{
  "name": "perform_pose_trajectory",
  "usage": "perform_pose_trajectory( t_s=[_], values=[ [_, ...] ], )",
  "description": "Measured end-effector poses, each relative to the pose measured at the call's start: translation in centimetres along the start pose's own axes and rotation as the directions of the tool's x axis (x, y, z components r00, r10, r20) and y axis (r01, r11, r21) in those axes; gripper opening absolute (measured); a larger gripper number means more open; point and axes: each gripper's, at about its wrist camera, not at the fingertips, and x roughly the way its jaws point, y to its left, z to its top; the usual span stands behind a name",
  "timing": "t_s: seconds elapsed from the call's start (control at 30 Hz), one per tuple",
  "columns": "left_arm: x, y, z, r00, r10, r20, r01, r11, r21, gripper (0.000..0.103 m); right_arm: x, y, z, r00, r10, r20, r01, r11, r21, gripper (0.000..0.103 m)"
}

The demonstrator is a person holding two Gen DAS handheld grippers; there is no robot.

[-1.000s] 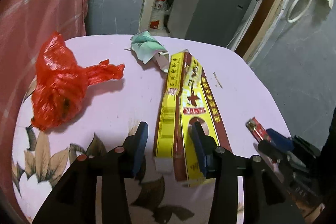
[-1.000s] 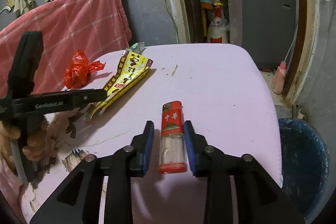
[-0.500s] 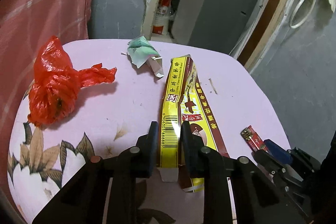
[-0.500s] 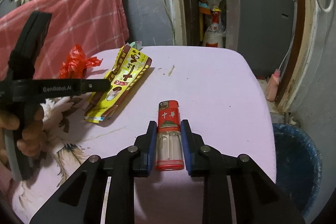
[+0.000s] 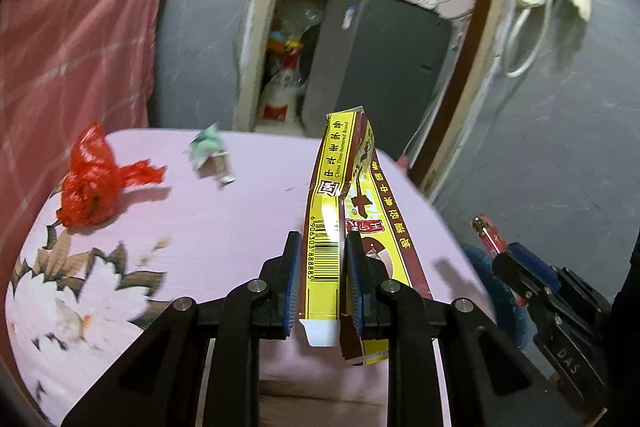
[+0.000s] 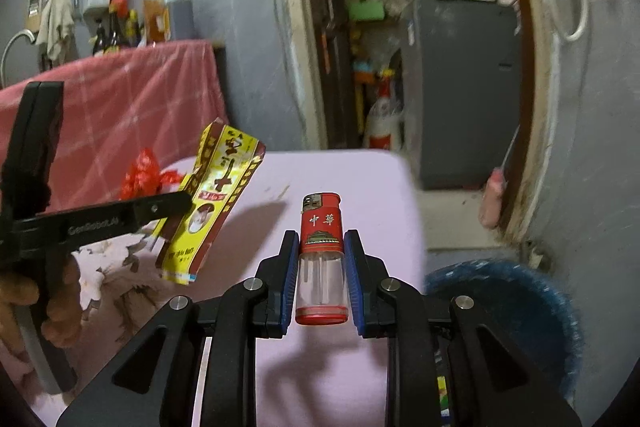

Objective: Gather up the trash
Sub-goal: 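Lift the yellow box and red lighter and carry them toward the bin, then open both grippers over the bin to drop the box and lighter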

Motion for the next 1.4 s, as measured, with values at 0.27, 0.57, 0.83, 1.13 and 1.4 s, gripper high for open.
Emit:
perform_pose_trajectory(
  t_s=[0.27, 0.57, 0.83, 1.13, 1.4],
  values=[
    [-0.5, -7.4, -2.0, 0.993, -0.023, 0.117, 0.015, 0.998, 0.063, 0.018, -5.1, -4.3, -0.4, 0.985, -0.106, 0.137, 0.104, 0.994, 0.02, 0.02],
    [0.5, -14.6, -3.9, 0.984, -0.045, 0.174, 0.03, 0.996, 0.089, 0.018, -9.0, -9.4, -1.8, 0.954, -0.221, 0.203, 0.209, 0.975, 0.081, 0.02],
    [2.2, -19.2, -6.0, 0.985, -0.05, 0.163, 0.032, 0.993, 0.11, 0.018, -10.2, -12.9, -4.1, 0.94, -0.271, 0.205, 0.247, 0.96, 0.136, 0.02],
    [5.8, -19.9, -7.7, 0.999, -0.01, 0.045, 0.003, 0.988, 0.153, 0.018, -9.2, -15.6, -6.7, 0.957, -0.26, 0.128, 0.235, 0.954, 0.185, 0.02],
    [7.7, -19.2, -7.8, 0.999, 0.002, -0.038, 0.003, 0.991, 0.13, 0.018, -7.9, -16.6, -7.7, 0.97, -0.234, 0.06, 0.214, 0.949, 0.233, 0.021]
  ],
)
